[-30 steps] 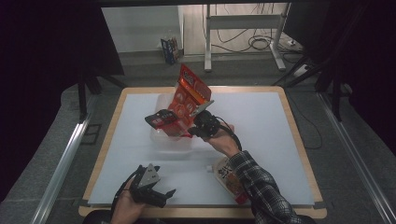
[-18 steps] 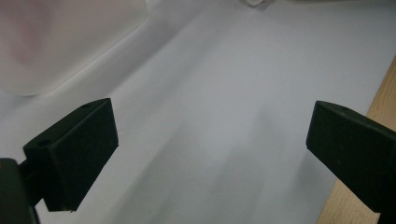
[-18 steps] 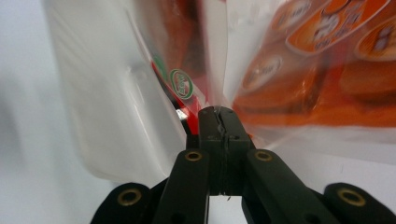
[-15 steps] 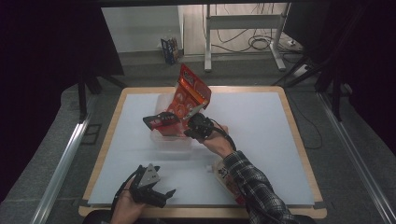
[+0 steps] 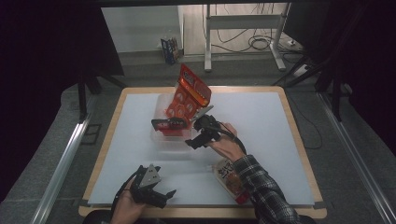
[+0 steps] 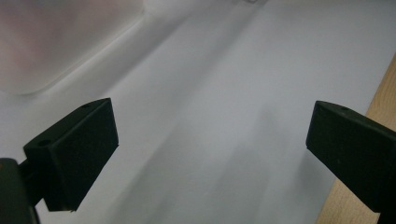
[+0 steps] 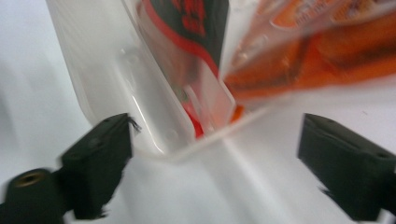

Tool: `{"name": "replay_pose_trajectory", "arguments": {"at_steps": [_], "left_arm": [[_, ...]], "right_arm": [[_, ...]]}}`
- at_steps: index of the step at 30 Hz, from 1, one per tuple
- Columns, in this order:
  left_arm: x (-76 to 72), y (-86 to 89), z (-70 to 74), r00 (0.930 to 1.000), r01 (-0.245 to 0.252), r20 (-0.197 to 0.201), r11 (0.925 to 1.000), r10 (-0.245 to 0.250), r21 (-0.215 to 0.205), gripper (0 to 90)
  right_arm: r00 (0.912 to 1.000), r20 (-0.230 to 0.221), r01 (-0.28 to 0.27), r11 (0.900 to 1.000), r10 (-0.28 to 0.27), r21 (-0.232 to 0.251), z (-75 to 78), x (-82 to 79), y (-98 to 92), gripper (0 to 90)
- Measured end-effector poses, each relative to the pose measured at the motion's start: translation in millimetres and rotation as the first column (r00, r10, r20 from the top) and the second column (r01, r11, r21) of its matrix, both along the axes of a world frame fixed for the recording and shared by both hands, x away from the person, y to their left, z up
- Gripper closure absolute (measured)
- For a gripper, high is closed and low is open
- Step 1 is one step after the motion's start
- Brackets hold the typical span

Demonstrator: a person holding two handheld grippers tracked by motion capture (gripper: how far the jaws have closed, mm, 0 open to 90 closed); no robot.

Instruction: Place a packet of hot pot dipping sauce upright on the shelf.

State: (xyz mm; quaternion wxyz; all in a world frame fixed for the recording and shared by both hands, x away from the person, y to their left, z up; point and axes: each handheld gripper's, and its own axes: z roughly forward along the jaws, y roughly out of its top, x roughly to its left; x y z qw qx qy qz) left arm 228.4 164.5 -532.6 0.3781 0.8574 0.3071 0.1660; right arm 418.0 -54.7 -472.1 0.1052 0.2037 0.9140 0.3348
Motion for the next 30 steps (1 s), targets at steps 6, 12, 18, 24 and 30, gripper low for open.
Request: {"name": "replay_pose_trajectory", "arguments": {"at_steps": [6,12,18,24,30], "left_arm": [[0.3,0.0,-0.2,1.0000,0.000,-0.001,1.0000,0.000,-0.001,2.2],[0.0,-0.8,-0.7,1.0000,0.000,-0.001,1.0000,0.000,0.000,2.1],[-0.2,-1.2,-0.7,1.0000,0.004,0.003,1.0000,-0.004,0.004,2.1],[-0.5,-1.2,-0.1,0.9999,0.008,0.008,0.9999,-0.008,0.010,2.1],[-1.2,-1.5,0.3,0.9999,0.006,0.013,1.0000,-0.006,0.002,2.2]], "right_arm": [[0.9988,-0.042,-0.020,0.996,0.023,0.084,1.1,-6.2,-18.8,1.1],[0.9979,-0.062,-0.012,0.995,0.018,0.098,2.6,-12.1,-28.7,2.3],[0.9958,-0.080,-0.040,0.997,0.044,0.060,-3.7,-18.8,-36.0,5.8],[0.9993,-0.014,-0.035,0.999,0.035,0.026,-6.6,-34.1,-42.8,19.3],[0.9985,-0.054,0.009,0.998,-0.006,0.067,-5.5,-39.7,-54.5,36.6]]}}
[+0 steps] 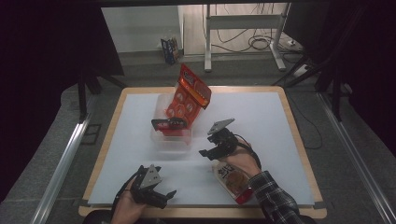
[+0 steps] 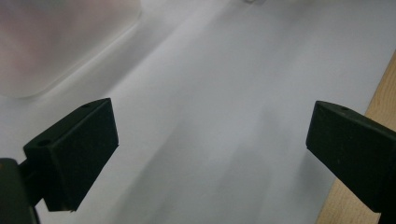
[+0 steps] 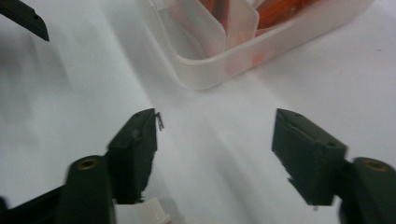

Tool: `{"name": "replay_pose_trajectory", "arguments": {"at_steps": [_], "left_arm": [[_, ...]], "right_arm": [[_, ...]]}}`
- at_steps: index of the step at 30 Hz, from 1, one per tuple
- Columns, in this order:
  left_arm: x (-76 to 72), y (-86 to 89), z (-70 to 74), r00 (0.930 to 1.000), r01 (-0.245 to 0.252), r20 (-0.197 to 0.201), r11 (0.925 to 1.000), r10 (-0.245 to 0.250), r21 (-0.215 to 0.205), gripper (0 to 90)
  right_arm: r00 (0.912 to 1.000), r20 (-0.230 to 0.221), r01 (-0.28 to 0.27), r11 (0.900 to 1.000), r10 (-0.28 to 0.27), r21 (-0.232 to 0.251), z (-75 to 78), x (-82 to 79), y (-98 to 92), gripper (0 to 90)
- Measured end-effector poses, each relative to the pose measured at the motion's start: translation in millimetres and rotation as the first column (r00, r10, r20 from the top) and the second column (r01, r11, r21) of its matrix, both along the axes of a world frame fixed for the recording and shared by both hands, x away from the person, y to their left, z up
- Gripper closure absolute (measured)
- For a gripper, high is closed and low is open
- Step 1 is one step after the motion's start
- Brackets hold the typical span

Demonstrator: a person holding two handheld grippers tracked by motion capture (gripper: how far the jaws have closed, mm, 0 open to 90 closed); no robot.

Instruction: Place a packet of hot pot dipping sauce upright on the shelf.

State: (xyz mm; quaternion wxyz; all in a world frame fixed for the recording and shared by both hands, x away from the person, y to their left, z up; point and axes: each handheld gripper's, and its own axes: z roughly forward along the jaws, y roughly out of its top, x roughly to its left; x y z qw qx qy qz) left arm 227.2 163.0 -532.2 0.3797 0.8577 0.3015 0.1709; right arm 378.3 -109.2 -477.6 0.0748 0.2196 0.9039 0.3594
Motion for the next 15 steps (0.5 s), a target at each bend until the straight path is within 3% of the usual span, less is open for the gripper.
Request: {"name": "replay_pose_trajectory", "arguments": {"at_steps": [4,10,15], "left_arm": [[-0.2,0.3,0.5,1.0000,0.002,0.004,1.0000,-0.002,0.004,2.1],[-0.8,0.0,1.1,1.0000,0.004,0.008,1.0000,-0.004,0.000,2.2],[-1.2,-0.6,1.2,0.9999,0.005,0.012,1.0000,-0.005,0.000,2.2]], "right_arm": [[0.9997,-0.004,0.023,0.999,-0.023,0.028,3.1,-4.3,-9.5,48.3],[0.9991,0.038,0.018,1.000,-0.019,0.017,6.8,-16.9,-25.5,63.5],[0.9990,0.039,0.024,1.000,-0.024,-0.005,5.9,-26.5,-39.5,75.8]]}}
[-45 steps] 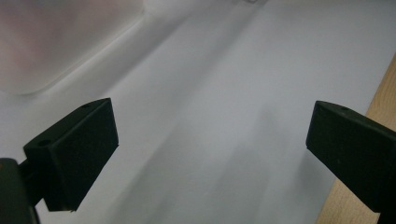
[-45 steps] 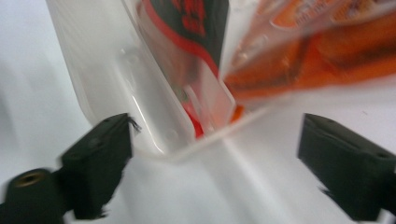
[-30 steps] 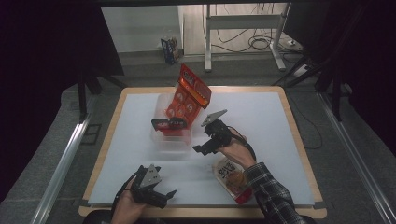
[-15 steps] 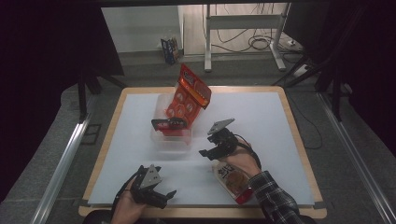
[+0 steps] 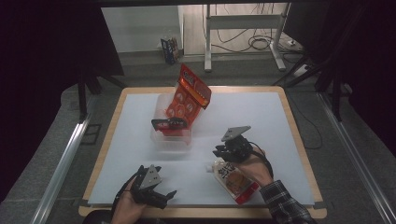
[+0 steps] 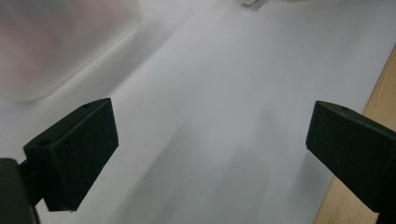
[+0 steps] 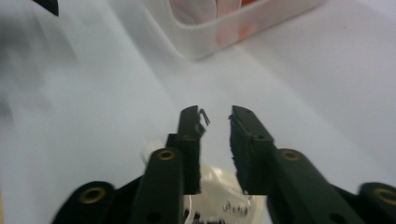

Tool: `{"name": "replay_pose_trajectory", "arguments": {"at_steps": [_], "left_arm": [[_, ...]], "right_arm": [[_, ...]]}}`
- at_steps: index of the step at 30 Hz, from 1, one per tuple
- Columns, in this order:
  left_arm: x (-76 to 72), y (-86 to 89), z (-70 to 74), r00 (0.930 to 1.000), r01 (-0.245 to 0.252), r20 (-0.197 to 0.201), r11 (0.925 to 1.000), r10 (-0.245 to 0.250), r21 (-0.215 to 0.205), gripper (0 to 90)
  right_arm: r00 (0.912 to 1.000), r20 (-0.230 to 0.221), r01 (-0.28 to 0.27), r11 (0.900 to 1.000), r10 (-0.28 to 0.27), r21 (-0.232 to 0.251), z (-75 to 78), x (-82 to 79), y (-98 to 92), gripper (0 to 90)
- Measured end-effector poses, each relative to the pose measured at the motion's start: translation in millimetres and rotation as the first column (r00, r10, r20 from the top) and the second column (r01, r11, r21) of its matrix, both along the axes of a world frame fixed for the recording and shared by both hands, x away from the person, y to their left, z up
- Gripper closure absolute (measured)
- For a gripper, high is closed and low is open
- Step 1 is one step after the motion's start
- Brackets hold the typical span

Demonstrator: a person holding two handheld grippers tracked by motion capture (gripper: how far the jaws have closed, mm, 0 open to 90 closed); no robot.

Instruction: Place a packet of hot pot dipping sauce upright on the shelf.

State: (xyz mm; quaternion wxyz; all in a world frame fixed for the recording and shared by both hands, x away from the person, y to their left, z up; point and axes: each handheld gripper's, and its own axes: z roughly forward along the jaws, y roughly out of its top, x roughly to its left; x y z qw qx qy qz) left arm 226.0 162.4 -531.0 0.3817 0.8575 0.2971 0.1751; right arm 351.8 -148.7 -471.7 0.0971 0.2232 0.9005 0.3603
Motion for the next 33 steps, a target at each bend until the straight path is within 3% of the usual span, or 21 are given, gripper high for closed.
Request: {"name": "replay_pose_trajectory", "arguments": {"at_steps": [8,12,18,26,33], "left_arm": [[-0.6,0.3,1.0,1.0000,0.000,0.010,1.0000,0.000,0.000,2.3],[-0.8,0.9,1.4,0.9999,-0.002,0.010,1.0000,0.003,-0.004,2.3],[-0.7,0.8,1.3,0.9999,-0.004,0.010,1.0000,0.004,-0.007,2.3],[-1.0,0.1,1.2,0.9999,-0.004,0.012,1.0000,0.004,-0.004,2.3],[-1.2,0.3,1.8,0.9998,-0.007,0.018,1.0000,0.007,-0.007,2.3]], "right_arm": [[1.0000,0.006,0.006,1.000,-0.006,-0.030,-4.5,-16.3,-18.8,87.5],[0.9996,0.023,0.017,0.998,-0.016,-0.067,-8.6,-25.0,-28.0,88.6],[0.9974,0.002,0.072,0.995,-0.072,-0.069,-15.2,-33.4,-52.6,87.1],[0.9882,-0.017,0.151,0.986,-0.152,-0.077,-17.7,-44.3,-81.7,85.7],[0.9775,-0.071,0.188,0.974,-0.199,-0.129,-29.4,-57.5,-101.0,87.1]]}}
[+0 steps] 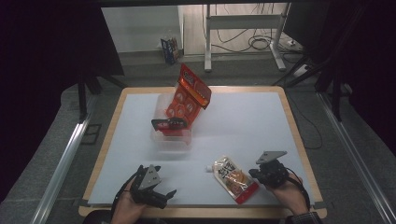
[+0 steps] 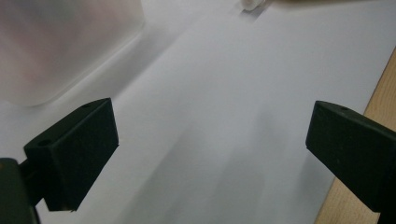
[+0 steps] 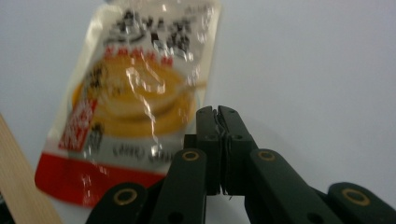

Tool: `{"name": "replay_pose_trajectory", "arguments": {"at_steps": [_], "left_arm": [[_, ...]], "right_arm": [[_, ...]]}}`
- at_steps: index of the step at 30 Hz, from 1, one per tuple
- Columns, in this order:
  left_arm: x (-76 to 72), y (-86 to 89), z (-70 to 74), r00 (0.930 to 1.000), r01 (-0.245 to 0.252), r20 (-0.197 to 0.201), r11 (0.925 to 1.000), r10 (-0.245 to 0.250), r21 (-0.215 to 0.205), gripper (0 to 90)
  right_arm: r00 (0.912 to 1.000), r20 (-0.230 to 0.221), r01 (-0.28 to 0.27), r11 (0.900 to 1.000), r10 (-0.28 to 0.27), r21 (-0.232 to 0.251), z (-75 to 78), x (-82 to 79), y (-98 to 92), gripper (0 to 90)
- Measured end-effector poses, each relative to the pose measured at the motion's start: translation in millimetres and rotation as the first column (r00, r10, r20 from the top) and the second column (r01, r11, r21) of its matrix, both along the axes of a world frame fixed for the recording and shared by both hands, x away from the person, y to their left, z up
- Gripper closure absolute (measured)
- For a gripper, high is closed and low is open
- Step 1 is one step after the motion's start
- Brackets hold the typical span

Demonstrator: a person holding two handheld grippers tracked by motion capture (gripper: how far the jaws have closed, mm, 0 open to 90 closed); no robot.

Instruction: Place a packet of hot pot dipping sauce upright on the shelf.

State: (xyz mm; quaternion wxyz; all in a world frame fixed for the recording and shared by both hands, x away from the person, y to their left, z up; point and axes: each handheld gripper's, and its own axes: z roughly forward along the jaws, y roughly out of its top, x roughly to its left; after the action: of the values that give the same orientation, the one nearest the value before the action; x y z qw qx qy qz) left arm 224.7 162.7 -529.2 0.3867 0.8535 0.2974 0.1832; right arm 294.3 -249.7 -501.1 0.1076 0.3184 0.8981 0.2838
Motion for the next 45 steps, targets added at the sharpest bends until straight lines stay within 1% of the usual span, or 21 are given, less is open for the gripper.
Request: {"name": "replay_pose_trajectory", "arguments": {"at_steps": [3,4,5,7,8,9,12,13,17,21,26,30,33,42,45], "left_arm": [[0.0,-0.3,-0.2,1.0000,0.001,-0.001,1.0000,-0.001,0.001,2.3],[0.0,-0.3,-0.1,1.0000,0.001,0.000,1.0000,-0.001,0.001,2.3],[0.1,-0.4,-0.2,1.0000,0.001,-0.001,1.0000,-0.001,0.000,2.3],[0.1,-0.5,-0.4,1.0000,0.001,-0.002,1.0000,-0.001,0.002,2.3],[0.1,-0.6,-0.4,1.0000,0.001,-0.002,1.0000,-0.001,0.002,2.3],[0.1,-0.7,-0.5,1.0000,0.002,-0.002,1.0000,-0.002,0.002,2.3],[0.3,-0.8,-0.7,1.0000,0.001,-0.002,1.0000,-0.001,0.004,2.3],[0.3,-0.8,-0.7,1.0000,0.001,-0.002,1.0000,-0.001,0.006,2.2],[0.4,-1.0,-0.8,1.0000,0.000,-0.002,1.0000,0.000,0.007,2.3],[0.6,-0.7,-0.9,1.0000,-0.002,-0.003,1.0000,0.002,0.005,2.2],[0.6,-1.0,-1.0,1.0000,-0.002,-0.003,1.0000,0.002,0.007,2.2],[0.8,-1.0,-1.0,1.0000,-0.004,-0.005,1.0000,0.004,0.004,2.3],[1.1,-1.0,-0.7,0.9999,-0.005,-0.012,1.0000,0.005,-0.008,2.1],[1.8,-1.5,0.5,0.9997,-0.008,-0.025,0.9997,0.007,-0.024,2.1],[2.1,-2.4,0.7,0.9995,-0.008,-0.030,0.9995,0.007,-0.030,2.2]], "right_arm": [[0.9992,-0.036,0.019,1.000,-0.019,-0.013,-5.7,-3.5,-6.2,87.7],[0.9989,-0.039,0.025,1.000,-0.025,-0.005,-6.7,-5.0,-7.7,88.1],[0.9982,-0.053,0.028,1.000,-0.027,0.009,-7.0,-6.0,-8.9,88.4],[0.9978,-0.056,0.035,0.999,-0.035,0.002,-6.6,-9.0,-10.1,88.6],[0.9980,-0.056,0.030,1.000,-0.029,0.010,-7.1,-9.9,-10.9,88.6],[0.9975,-0.066,0.029,0.999,-0.028,0.020,-7.3,-11.2,-11.1,88.6],[0.9964,-0.084,-0.001,0.999,0.005,0.049,-9.1,-14.5,-9.8,88.7],[0.9958,-0.091,-0.010,0.999,0.015,0.053,-9.4,-15.8,-7.9,88.7],[0.9943,-0.093,-0.047,0.998,0.052,0.053,-10.0,-20.8,1.0,88.7],[0.9901,-0.111,-0.078,0.995,0.085,0.068,-11.1,-24.3,8.4,88.7],[0.9862,-0.112,-0.113,0.990,0.122,0.078,-12.6,-27.7,18.8,88.7],[0.9810,-0.116,-0.145,0.985,0.155,0.089,-13.8,-29.5,29.7,88.7],[0.9767,-0.113,-0.172,0.980,0.183,0.094,-15.1,-31.3,41.0,88.6],[0.9733,-0.085,-0.204,0.973,0.213,0.106,-18.2,-30.7,63.7,88.7],[0.9742,-0.073,-0.205,0.972,0.214,0.115,-19.8,-30.7,72.5,88.7]]}}
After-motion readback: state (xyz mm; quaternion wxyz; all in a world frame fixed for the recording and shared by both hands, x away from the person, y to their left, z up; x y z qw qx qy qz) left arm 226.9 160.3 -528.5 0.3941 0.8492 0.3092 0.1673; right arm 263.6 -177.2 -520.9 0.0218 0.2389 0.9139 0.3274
